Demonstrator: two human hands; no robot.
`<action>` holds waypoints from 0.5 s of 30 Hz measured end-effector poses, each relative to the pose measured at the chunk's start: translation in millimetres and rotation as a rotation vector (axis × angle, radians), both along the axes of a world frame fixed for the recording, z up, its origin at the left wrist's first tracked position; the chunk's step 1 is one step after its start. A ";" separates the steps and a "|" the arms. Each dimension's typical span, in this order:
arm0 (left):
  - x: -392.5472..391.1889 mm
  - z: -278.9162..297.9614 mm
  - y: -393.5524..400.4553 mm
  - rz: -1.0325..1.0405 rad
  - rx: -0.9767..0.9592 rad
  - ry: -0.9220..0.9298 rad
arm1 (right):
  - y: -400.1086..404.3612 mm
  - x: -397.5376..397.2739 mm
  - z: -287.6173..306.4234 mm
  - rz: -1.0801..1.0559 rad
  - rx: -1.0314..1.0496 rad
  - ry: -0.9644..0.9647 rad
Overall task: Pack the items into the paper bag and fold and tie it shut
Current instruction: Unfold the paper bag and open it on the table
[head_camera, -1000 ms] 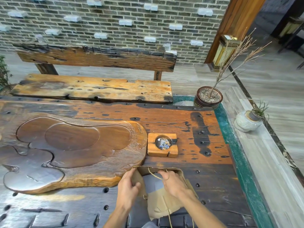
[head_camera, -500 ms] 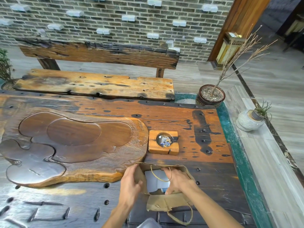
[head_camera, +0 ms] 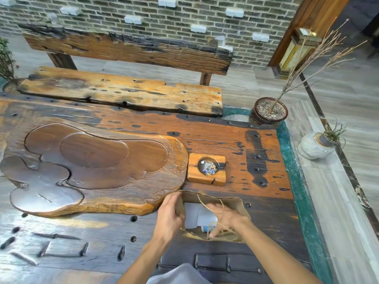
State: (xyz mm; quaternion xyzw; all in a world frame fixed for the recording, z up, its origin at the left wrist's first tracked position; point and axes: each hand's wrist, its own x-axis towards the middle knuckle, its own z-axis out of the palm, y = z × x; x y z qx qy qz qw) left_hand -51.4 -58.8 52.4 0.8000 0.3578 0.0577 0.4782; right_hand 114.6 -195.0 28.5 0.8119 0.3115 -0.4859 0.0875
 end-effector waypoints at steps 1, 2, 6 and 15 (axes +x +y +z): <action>1.6 0.5 0.5 -0.007 -0.001 0.003 | -0.5 0.8 0.7 -0.033 0.003 -0.008; 3.0 0.4 1.1 -0.014 -0.003 0.008 | -0.7 1.3 0.5 -0.032 -0.003 -0.040; 8.9 0.8 2.6 -0.024 -0.020 0.018 | -6.1 11.0 -20.6 0.038 0.000 -0.056; 16.9 -4.3 5.7 -0.024 -0.043 0.020 | -6.1 23.1 -27.1 0.180 0.226 -0.108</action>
